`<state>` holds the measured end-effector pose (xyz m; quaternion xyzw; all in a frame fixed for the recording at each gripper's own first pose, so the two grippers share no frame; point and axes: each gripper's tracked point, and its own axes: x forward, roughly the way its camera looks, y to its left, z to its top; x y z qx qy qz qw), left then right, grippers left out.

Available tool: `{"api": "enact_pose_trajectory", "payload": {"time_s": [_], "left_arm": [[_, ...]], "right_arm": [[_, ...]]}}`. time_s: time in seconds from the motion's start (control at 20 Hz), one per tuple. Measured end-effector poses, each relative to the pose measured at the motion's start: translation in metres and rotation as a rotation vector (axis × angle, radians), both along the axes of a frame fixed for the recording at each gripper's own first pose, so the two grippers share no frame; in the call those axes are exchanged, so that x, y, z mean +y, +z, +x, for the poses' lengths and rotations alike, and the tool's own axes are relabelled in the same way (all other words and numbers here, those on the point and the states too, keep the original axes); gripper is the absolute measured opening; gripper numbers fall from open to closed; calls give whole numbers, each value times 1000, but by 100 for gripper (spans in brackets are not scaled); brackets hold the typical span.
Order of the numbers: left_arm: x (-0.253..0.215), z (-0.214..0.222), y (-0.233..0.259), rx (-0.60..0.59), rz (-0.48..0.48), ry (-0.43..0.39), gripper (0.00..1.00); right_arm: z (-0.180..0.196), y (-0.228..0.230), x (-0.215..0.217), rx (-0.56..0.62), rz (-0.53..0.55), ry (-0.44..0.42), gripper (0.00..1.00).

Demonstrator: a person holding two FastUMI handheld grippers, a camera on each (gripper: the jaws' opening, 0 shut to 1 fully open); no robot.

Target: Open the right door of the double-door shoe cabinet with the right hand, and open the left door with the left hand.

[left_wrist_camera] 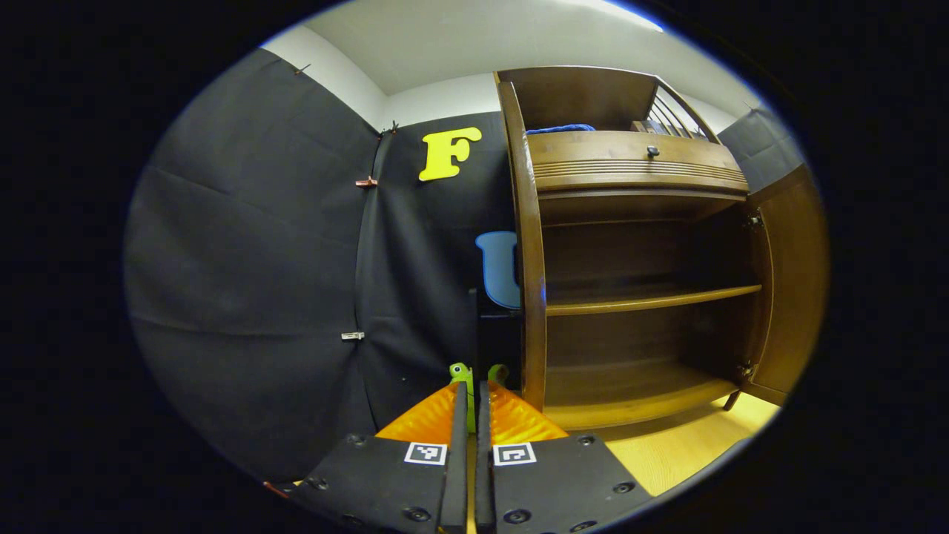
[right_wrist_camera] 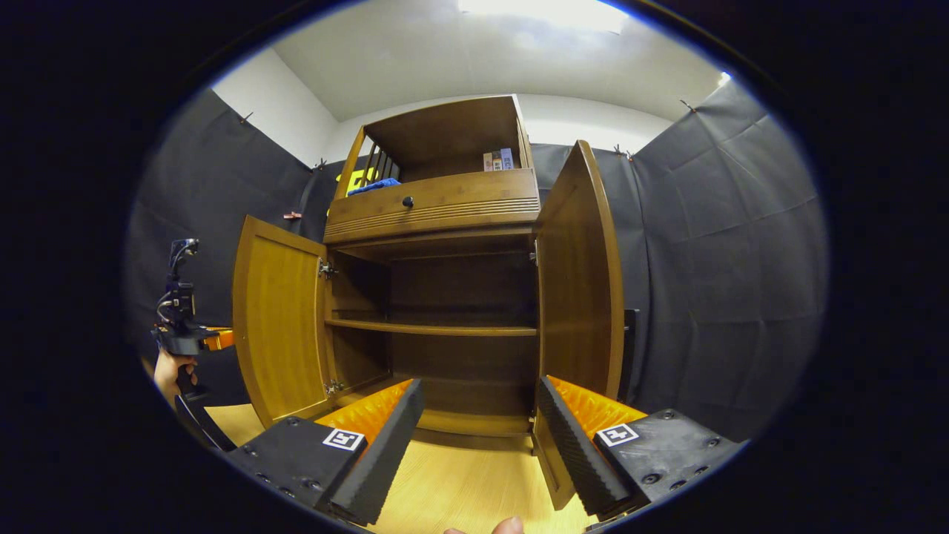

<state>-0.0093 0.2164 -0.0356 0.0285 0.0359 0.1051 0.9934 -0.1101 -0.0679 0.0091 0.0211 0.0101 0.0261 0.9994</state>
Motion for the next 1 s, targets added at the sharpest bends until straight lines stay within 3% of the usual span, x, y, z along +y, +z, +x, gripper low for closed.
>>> {"api": "enact_pose_trajectory", "payload": {"time_s": [0.15, 0.3, 0.5, 0.65, 0.75, 1.0], "left_arm": [[-1, -6, 3, -6, 23, 15, 12], [6, -17, 11, -34, 33, 50, 24], [10, -39, 21, -58, 28, 107, 65], [-16, -46, 30, -81, -15, 36, 96], [-25, -54, 42, -113, -14, 17, 100], [-72, -60, 48, -125, -1, -58, 97]], "right_arm": [[1, -1, 2, 3, -7, 0, 97], [1, 0, 2, 0, -6, 0, 100], [2, -1, 2, -1, -6, 2, 100], [3, -1, 2, -1, -5, 2, 98], [3, 1, 2, -5, -3, 2, 98], [3, 4, -1, -19, -1, -8, 98]]}}
